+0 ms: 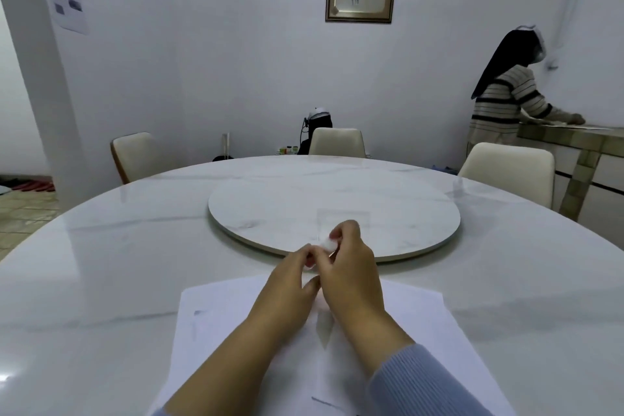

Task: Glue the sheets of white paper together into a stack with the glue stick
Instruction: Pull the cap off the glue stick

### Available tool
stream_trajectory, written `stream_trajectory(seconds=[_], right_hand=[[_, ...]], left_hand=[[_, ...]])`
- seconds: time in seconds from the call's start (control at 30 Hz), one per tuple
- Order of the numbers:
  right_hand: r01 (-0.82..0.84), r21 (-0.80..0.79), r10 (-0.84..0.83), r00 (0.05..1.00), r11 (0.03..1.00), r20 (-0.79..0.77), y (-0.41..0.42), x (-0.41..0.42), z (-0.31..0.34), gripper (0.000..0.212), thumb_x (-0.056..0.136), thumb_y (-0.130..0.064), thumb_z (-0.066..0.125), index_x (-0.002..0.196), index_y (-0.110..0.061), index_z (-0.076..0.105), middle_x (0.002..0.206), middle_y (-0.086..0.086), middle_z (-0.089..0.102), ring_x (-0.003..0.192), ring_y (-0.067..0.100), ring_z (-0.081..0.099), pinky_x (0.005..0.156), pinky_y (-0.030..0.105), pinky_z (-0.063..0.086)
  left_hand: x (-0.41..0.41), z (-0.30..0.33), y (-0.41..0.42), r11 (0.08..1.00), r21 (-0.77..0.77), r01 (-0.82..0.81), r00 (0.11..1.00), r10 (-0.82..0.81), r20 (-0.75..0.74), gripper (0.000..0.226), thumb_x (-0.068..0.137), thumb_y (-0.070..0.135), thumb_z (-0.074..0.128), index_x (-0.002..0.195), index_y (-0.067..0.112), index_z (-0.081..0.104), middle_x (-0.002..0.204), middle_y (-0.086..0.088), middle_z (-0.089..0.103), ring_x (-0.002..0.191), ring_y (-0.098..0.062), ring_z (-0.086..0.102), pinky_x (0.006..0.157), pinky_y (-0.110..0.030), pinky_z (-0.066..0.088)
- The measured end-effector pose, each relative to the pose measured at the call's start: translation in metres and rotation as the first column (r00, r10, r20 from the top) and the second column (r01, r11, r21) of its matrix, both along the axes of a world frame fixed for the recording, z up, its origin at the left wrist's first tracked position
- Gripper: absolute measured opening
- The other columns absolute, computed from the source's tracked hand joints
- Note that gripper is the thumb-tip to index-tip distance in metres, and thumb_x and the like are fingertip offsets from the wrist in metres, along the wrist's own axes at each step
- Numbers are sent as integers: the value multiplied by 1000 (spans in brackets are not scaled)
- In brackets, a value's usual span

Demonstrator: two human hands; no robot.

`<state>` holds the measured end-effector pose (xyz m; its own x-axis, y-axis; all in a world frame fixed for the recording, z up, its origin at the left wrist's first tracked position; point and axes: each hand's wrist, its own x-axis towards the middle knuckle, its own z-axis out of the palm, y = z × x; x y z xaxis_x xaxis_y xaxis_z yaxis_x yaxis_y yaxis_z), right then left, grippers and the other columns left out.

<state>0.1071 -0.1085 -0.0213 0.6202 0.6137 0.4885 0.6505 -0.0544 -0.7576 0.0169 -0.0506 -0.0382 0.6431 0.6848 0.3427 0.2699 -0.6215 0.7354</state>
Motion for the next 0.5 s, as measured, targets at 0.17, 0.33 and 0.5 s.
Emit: stream_trajectory(seconds=[0.17, 0.33, 0.5], right_hand=[[-54, 247, 63, 998, 967, -29, -14, -1, 19, 17, 86, -27, 65, 98, -30, 55, 72, -9, 56, 63, 4, 55, 57, 13, 44], [-280, 310, 384, 851, 909, -357, -29, 11, 33, 15, 89, -17, 63, 93, -30, 68, 91, 0, 59, 81, 8, 56, 59, 9, 48], [-361, 365, 503, 732, 858, -459, -34, 12, 34, 16, 92, -21, 59, 101, -27, 71, 99, -3, 71, 89, 5, 63, 73, 19, 52]], left_hand=[[0, 9, -7, 1000, -21, 12, 975, -8, 224, 20, 93, 21, 49, 99, 38, 58, 96, 15, 66, 91, 2, 60, 77, -14, 46], [-11, 17, -11, 890, -398, 222, 956, -118, 270, 25, 98, 22, 41, 97, 24, 66, 78, 4, 69, 75, -16, 59, 75, -33, 46], [-15, 22, -18, 704, -576, 416, 884, -166, 437, 32, 99, 20, 37, 98, 8, 66, 75, -3, 64, 67, -14, 56, 75, -31, 44]])
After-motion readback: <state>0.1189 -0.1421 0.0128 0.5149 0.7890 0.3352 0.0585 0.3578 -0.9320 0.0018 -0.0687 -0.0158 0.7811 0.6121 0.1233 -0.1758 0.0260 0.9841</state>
